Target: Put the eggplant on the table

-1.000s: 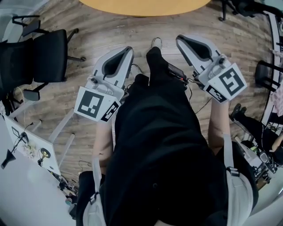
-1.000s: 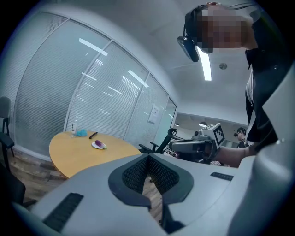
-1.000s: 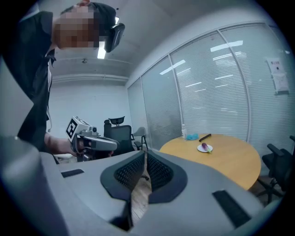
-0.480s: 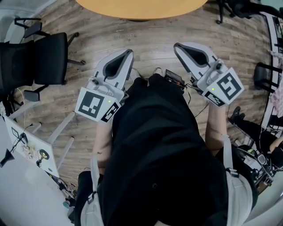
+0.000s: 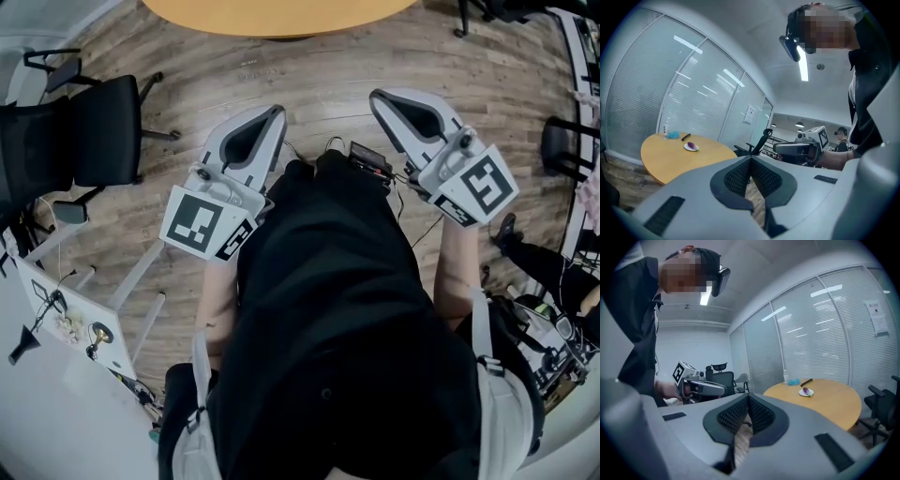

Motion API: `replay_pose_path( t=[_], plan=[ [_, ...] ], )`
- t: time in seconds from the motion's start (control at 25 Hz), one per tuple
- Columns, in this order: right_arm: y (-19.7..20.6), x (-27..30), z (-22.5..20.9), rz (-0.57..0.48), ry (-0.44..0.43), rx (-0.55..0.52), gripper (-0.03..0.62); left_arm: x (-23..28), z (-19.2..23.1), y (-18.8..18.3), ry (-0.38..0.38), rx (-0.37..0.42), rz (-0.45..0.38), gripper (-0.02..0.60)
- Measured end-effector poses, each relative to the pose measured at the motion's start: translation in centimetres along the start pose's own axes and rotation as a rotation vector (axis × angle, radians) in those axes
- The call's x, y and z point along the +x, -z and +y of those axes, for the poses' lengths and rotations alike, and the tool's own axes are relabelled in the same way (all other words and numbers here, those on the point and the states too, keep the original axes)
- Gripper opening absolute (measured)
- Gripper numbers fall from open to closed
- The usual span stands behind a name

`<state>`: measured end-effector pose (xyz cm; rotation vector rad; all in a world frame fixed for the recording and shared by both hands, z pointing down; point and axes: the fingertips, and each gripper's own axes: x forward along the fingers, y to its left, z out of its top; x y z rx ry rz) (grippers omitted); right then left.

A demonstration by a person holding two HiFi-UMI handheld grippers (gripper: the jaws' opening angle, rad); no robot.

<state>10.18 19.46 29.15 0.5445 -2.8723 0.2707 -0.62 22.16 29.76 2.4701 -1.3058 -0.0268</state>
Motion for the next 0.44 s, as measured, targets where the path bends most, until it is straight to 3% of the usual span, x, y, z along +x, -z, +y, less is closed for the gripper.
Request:
replay_pose_path(
  t=[0.44],
  plan=[
    [-0.8, 1.3, 1.4, -0.003, -0.020, -0.033, 0.018, -1.6, 1.1, -0.5, -0.018, 0.002, -0.013, 0.008]
  ],
)
